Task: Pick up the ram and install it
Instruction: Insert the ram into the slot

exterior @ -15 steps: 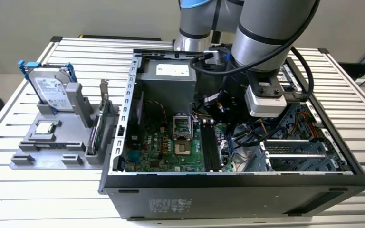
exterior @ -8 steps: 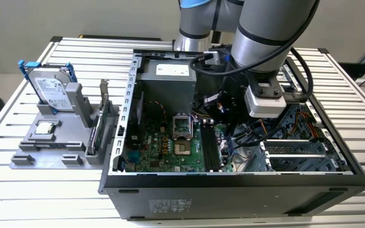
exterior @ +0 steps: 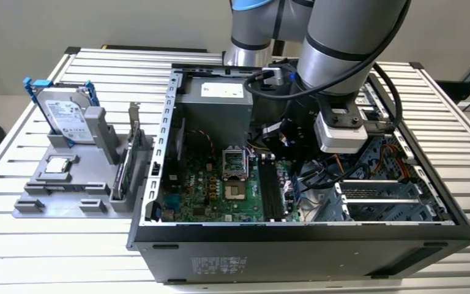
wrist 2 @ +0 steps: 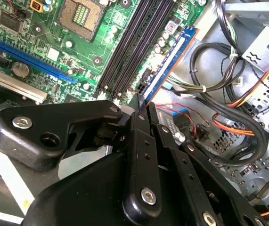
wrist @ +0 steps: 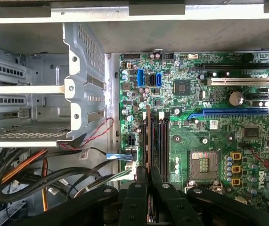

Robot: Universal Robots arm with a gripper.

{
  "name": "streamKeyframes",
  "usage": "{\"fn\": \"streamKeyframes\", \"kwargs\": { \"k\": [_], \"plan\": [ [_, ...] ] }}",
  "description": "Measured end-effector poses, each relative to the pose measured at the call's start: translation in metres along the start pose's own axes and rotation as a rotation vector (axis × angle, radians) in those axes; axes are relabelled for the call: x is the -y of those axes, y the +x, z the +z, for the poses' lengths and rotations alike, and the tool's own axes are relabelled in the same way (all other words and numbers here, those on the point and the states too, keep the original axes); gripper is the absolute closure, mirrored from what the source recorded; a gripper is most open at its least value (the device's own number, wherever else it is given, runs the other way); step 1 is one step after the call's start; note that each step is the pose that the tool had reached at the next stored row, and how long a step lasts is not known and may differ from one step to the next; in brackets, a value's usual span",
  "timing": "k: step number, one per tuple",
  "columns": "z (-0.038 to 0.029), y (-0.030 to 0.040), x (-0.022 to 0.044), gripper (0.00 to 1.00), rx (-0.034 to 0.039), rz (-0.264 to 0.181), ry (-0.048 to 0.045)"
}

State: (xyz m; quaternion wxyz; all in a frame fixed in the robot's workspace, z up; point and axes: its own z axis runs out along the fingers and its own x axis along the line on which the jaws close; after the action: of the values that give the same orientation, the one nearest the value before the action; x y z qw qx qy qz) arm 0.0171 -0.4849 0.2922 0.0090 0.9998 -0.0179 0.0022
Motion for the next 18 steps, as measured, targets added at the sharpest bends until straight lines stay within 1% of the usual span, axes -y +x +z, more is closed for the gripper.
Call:
{"fn": "streamKeyframes", "kwargs": {
  "k": [9, 14, 18],
  "plan": [
    [0.0013, 0.0000, 0.0001, 1.00, -0.0013, 0.000, 0.0003],
    [0.0065, 0.0000, 0.0001, 1.00, -0.0014, 0.000, 0.0004],
    [0.0088, -0.0002, 0.0002, 1.00, -0.0014, 0.000, 0.0002]
  ]
}}
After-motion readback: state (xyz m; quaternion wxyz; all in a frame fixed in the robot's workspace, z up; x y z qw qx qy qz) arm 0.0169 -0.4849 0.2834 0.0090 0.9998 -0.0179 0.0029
